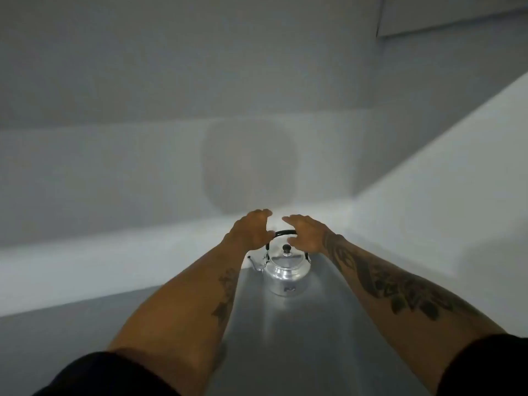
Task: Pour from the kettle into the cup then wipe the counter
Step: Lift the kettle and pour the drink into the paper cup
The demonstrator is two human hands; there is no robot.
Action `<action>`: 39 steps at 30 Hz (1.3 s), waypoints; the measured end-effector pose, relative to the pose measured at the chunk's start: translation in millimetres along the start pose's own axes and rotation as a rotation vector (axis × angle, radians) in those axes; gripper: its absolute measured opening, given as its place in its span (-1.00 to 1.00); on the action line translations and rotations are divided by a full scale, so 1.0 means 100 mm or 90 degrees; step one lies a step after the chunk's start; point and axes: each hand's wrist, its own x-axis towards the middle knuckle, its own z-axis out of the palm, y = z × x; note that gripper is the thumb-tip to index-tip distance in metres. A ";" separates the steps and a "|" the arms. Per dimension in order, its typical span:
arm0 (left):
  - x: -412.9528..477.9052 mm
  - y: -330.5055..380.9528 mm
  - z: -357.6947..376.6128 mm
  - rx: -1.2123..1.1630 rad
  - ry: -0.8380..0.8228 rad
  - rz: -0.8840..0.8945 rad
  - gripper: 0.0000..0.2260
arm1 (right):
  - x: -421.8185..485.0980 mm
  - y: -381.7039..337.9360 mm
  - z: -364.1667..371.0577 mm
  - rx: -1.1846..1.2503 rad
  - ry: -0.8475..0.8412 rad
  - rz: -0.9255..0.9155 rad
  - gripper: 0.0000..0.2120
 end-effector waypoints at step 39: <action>-0.66 -0.44 0.08 -0.145 -0.041 -0.012 -0.86 | -0.09 -0.41 0.38 0.306 -0.001 -0.139 -0.95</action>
